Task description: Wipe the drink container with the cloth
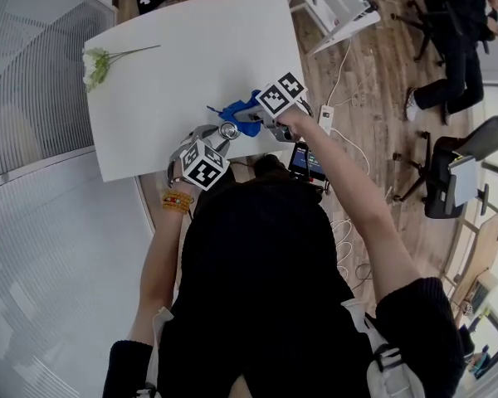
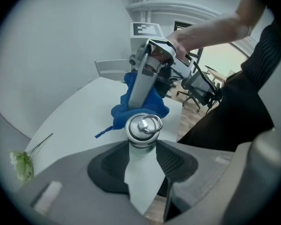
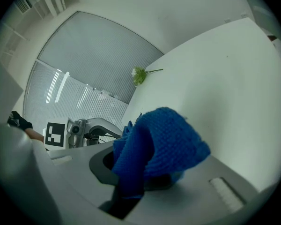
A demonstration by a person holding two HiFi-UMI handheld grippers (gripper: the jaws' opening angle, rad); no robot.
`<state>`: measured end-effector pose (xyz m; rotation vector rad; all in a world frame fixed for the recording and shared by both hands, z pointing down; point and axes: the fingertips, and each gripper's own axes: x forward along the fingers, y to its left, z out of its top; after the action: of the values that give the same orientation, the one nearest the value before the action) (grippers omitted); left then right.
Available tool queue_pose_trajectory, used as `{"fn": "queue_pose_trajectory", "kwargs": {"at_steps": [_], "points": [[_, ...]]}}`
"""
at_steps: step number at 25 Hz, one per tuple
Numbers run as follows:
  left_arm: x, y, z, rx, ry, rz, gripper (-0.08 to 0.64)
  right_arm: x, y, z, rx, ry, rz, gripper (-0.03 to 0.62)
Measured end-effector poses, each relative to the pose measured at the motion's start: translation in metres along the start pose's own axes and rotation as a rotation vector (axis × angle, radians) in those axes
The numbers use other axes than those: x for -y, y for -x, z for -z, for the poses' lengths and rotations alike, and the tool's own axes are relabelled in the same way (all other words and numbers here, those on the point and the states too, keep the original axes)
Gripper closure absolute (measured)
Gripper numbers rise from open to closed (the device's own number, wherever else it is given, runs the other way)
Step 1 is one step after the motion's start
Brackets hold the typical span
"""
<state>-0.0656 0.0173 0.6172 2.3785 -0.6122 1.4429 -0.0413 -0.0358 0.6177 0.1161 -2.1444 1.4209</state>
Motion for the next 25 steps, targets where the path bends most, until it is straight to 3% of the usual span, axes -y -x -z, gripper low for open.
{"fn": "queue_pose_trajectory", "kwargs": {"at_steps": [3, 11, 25], "points": [[-0.002, 0.0, -0.001, 0.026, 0.038, -0.001, 0.368, 0.006, -0.004, -0.002, -0.007, -0.018, -0.002, 0.504], [-0.004, -0.005, -0.004, 0.008, 0.013, -0.002, 0.365, 0.021, -0.009, -0.002, -0.051, -0.028, 0.034, 0.503], [0.007, 0.022, -0.009, 0.04, 0.083, -0.034, 0.365, 0.051, -0.019, 0.003, -0.154, -0.007, 0.115, 0.505]]}}
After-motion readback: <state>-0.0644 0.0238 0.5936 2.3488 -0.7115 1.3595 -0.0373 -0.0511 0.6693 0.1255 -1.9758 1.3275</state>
